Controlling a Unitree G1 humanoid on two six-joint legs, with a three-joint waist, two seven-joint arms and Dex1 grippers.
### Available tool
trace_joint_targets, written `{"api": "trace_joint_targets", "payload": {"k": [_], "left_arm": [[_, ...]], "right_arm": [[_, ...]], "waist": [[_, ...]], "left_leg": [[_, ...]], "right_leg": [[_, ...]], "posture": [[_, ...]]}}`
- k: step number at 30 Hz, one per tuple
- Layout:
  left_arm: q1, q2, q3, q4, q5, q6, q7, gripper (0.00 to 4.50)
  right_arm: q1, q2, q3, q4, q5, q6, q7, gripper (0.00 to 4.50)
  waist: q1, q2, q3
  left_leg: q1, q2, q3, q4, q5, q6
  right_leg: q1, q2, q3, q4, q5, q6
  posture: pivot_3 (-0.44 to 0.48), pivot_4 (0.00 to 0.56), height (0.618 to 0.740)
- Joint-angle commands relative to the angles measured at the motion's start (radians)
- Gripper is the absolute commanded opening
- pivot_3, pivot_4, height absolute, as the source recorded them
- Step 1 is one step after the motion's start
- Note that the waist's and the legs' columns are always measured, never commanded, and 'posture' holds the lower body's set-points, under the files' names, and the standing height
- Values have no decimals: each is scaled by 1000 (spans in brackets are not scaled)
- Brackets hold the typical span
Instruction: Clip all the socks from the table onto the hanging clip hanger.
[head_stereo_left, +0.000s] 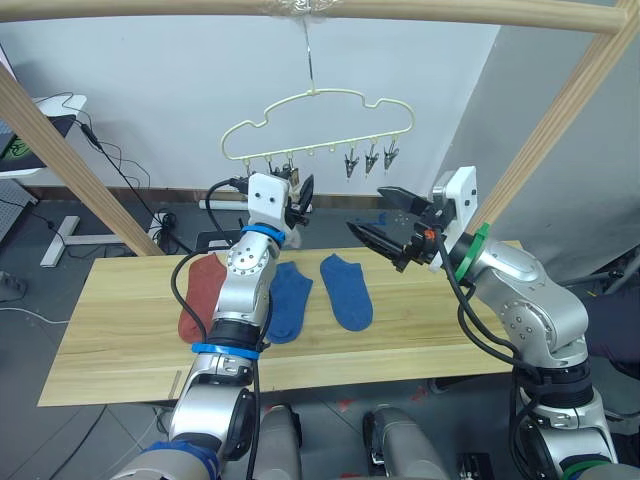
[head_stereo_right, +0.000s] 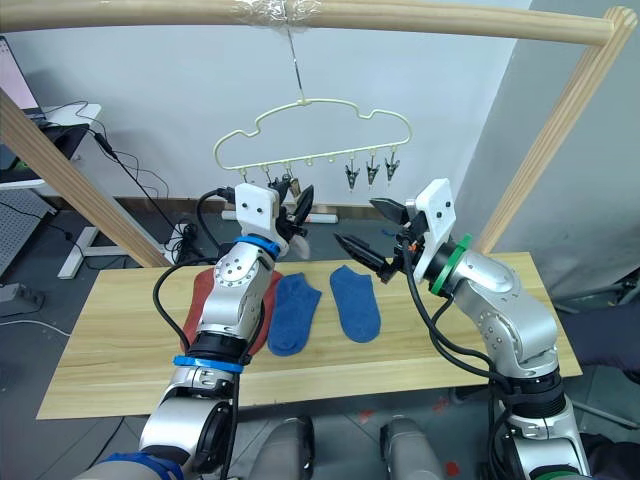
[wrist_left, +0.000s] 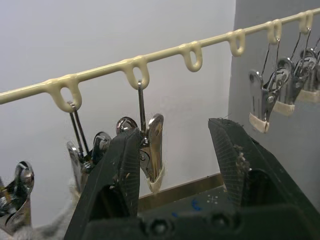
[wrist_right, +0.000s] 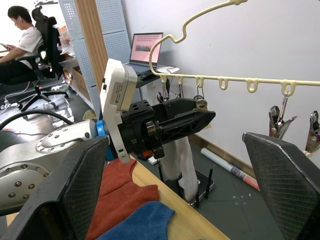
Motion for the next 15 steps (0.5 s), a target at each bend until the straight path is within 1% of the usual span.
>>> {"api": "trace_joint_targets", "payload": {"k": [1,5,9,15], "left_arm": [[-26,3,10,-8,7,-29,4,2374],[-33,4,15,3,9,-33,4,2374],[3,1,11,-38,5,-22,-4,2374],[17,3,14,-49,6,-16,-1,2374]], "right_arm": [[-10,-7,-15,-53,16,-9,-3,4500],[-9,-8,-16,-53,16,-10,-4,4500],[-7,-8,-16,-55,15,-11,-6,4500],[-6,-8,-17,-56,14,-11,-9,4500]], "waist": [[0,0,0],[0,0,0],[-1,0,0],[-1,0,0]], "left_leg": [[0,0,0,0,0,0],[0,0,0,0,0,0],[0,0,0,0,0,0],[0,0,0,0,0,0]], "right_leg": [[0,0,0,0,0,0],[0,0,0,0,0,0],[0,0,0,0,0,0],[0,0,0,1,0,0]], "posture": [[-60,182,740],[-62,181,740],[-64,182,740],[-64,182,740]]}}
